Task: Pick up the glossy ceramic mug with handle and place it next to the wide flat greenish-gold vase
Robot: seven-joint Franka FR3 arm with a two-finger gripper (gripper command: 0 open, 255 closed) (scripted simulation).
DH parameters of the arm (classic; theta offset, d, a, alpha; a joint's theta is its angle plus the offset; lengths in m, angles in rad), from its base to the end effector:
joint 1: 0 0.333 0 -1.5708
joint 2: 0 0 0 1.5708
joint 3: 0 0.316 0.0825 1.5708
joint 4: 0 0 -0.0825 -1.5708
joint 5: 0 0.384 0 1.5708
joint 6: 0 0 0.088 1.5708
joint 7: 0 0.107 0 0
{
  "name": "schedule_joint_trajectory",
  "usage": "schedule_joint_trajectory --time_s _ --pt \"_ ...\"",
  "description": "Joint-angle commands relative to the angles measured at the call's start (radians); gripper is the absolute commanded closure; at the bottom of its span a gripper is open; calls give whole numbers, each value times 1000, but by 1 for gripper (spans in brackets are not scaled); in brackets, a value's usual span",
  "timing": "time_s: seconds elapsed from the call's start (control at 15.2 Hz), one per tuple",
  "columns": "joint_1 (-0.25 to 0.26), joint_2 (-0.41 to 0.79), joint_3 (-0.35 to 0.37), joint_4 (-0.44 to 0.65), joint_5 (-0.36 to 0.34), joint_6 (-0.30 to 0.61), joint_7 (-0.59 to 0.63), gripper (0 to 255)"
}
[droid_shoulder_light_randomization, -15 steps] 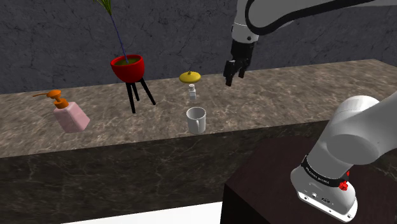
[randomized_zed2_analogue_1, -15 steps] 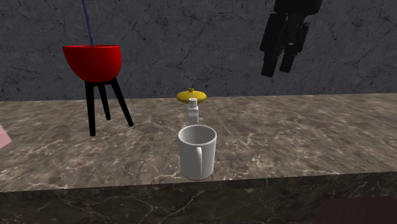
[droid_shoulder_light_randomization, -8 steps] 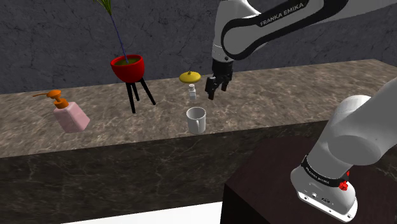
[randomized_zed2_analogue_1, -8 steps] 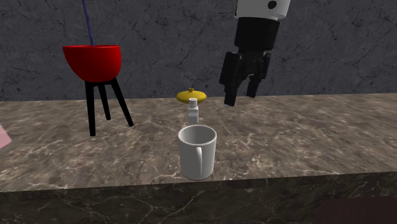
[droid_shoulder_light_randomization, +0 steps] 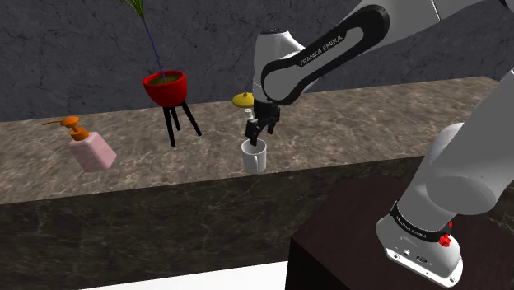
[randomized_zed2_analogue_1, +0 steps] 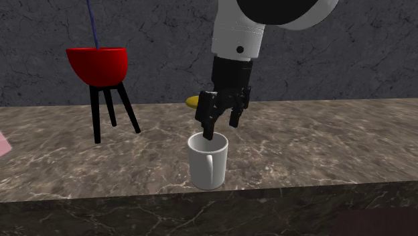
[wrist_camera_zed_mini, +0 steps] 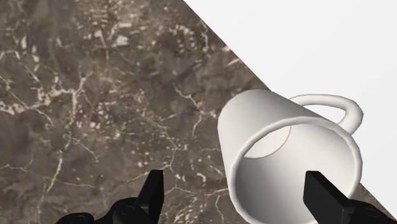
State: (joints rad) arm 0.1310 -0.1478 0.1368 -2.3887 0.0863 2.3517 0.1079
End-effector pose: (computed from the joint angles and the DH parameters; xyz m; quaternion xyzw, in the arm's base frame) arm 0.4689 0.1303 0.3866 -0.9969 -0.0510 -0.0498 0.0321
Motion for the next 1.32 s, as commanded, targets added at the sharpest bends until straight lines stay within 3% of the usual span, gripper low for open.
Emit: schedule_joint_trajectory --time_s 0.0,0.33,0.86,0.92,1.25 --pt "1 29 3 0 -2 30 4 0" --pt "2 87 7 -20 -8 107 8 0" --pt "2 87 7 -20 -8 107 8 0" --pt "2 87 7 -20 -8 107 8 255" --pt "2 87 7 -20 -8 107 8 255"
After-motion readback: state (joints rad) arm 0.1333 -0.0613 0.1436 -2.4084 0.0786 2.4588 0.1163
